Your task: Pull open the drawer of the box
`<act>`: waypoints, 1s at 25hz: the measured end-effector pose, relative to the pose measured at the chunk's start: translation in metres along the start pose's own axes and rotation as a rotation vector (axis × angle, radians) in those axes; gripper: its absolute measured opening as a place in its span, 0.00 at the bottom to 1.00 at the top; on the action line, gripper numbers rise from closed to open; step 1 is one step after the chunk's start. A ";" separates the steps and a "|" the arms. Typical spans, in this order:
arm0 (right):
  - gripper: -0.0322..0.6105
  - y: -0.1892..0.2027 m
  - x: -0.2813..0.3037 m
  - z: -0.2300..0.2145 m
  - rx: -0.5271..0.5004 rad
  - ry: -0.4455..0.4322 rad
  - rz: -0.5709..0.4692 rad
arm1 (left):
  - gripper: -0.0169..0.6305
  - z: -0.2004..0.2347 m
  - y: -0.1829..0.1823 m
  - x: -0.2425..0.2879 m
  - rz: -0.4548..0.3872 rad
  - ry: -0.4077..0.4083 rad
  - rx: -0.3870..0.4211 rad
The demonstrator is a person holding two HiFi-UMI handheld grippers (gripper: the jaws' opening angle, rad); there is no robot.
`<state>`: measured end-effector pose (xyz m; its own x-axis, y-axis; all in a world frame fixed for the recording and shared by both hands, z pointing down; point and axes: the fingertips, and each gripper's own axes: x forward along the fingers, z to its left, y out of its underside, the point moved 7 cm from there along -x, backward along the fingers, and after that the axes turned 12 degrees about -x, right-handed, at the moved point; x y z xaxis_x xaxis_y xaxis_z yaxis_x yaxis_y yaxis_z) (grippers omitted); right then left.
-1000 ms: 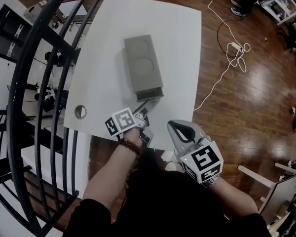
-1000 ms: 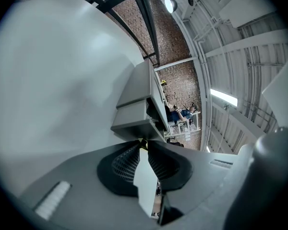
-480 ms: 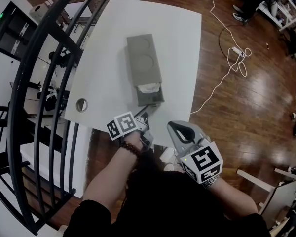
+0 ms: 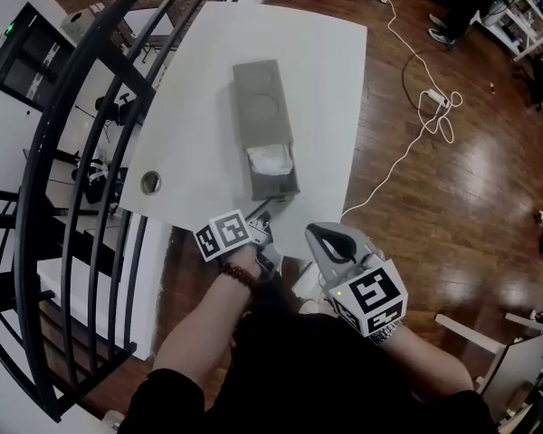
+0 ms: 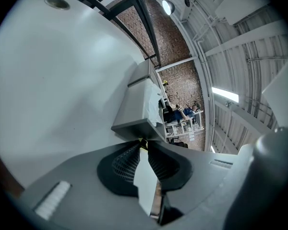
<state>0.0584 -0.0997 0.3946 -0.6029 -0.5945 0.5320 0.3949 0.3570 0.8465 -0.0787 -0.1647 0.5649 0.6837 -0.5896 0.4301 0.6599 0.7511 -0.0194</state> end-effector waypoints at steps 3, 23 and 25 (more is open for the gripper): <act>0.04 0.003 -0.005 0.005 -0.003 -0.003 -0.004 | 0.13 0.003 0.007 -0.004 0.000 0.000 0.001; 0.04 0.017 -0.029 0.026 -0.026 -0.022 -0.030 | 0.13 0.015 0.041 -0.025 -0.013 -0.009 0.007; 0.04 0.018 -0.031 0.027 -0.029 -0.024 -0.030 | 0.13 0.016 0.044 -0.027 -0.014 -0.010 0.007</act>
<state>0.0654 -0.0551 0.3939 -0.6307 -0.5873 0.5073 0.3966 0.3180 0.8612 -0.0726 -0.1109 0.5668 0.6715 -0.5970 0.4389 0.6672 0.7449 -0.0074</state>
